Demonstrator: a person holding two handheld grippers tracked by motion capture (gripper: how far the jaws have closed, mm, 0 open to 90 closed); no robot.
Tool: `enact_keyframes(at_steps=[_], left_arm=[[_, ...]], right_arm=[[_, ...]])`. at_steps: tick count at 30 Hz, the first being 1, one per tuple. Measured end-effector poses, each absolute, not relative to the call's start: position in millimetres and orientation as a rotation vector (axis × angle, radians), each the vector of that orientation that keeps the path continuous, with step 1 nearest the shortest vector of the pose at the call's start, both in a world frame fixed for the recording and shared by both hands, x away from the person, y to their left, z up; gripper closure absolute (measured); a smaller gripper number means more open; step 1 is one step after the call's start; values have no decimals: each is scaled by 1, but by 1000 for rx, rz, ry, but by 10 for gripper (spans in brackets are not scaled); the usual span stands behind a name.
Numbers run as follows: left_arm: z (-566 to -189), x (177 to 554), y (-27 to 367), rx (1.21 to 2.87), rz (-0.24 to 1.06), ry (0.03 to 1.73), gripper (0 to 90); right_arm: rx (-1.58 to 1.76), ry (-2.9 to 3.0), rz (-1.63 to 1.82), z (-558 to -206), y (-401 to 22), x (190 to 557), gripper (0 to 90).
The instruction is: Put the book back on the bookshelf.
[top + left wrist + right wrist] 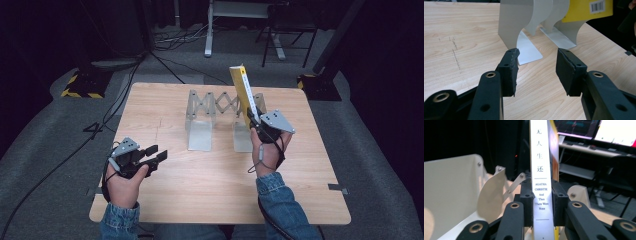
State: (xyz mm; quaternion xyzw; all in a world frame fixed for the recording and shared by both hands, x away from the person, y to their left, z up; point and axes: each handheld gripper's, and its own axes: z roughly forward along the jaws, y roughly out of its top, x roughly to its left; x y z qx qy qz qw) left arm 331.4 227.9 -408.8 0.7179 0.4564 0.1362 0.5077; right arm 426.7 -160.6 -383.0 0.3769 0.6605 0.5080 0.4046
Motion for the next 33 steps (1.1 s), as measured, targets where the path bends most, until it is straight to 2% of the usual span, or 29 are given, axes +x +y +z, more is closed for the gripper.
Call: enact_keyframes(at_steps=[10, 25, 33], left_arm=[[-409, 333, 226, 1733, 329, 1097, 529], [-409, 333, 227, 1731, 326, 1101, 529], [-410, 333, 228, 1729, 323, 1104, 529]], right_arm=[[996, 1761, 1270, -397, -159, 426, 742], [1074, 1880, 1240, -437, -152, 433, 718], [1079, 1910, 1230, -443, -151, 435, 700]])
